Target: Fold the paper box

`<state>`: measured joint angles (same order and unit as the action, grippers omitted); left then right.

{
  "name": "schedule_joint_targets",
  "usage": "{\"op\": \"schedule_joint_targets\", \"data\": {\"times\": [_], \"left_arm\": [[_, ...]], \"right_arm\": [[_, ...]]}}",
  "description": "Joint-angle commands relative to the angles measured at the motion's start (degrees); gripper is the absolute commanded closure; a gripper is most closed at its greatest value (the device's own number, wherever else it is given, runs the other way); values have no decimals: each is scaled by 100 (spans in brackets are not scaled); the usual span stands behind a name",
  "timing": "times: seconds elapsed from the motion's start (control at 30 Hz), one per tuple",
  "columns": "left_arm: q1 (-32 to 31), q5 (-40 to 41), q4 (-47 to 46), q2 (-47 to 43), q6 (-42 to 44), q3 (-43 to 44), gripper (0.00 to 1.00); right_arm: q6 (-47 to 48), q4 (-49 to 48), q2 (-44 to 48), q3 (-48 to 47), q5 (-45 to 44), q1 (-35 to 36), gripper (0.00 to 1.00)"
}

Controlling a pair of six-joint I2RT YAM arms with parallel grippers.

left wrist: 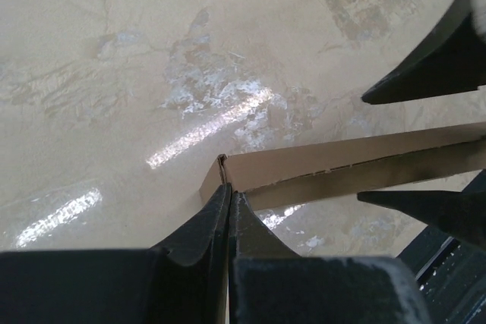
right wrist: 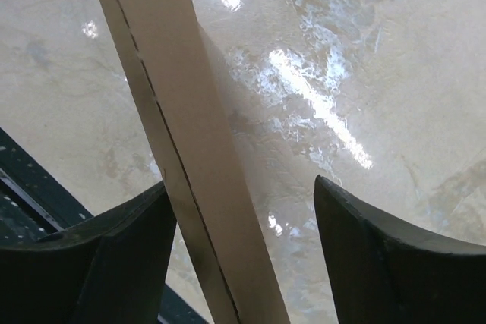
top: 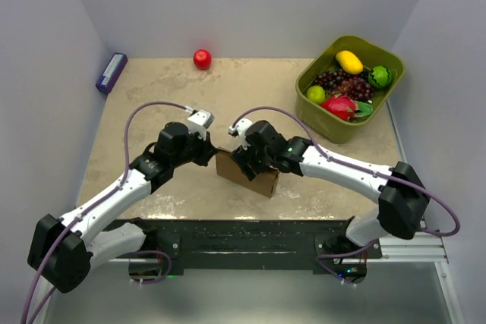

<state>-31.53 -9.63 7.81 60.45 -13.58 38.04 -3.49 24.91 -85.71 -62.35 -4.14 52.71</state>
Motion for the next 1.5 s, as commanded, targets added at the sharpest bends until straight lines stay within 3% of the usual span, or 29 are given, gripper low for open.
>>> {"op": "schedule_joint_targets", "data": {"times": [0.0,0.2,0.43,0.77,1.13,1.47], "left_arm": [[15,550,537,-138,-127,45,100],[-38,760,563,-147,-215,133,100],[-125,848,519,-235,-311,177,100],[-371,1173,590,-191,-408,326,100],[-626,1428,678,-33,-514,485,100],[-793,1534,695,-6,-540,546,100]], "right_arm": [[-696,242,599,-14,-420,-41,23],[-1347,892,1363,-207,-1220,-33,20],[-2111,1596,1873,-287,-1730,-33,23],[-2973,1711,2436,47,-949,-24,42],[-3500,1421,2823,784,-351,-15,48],[-3606,1394,2691,864,-613,-15,55]]}}
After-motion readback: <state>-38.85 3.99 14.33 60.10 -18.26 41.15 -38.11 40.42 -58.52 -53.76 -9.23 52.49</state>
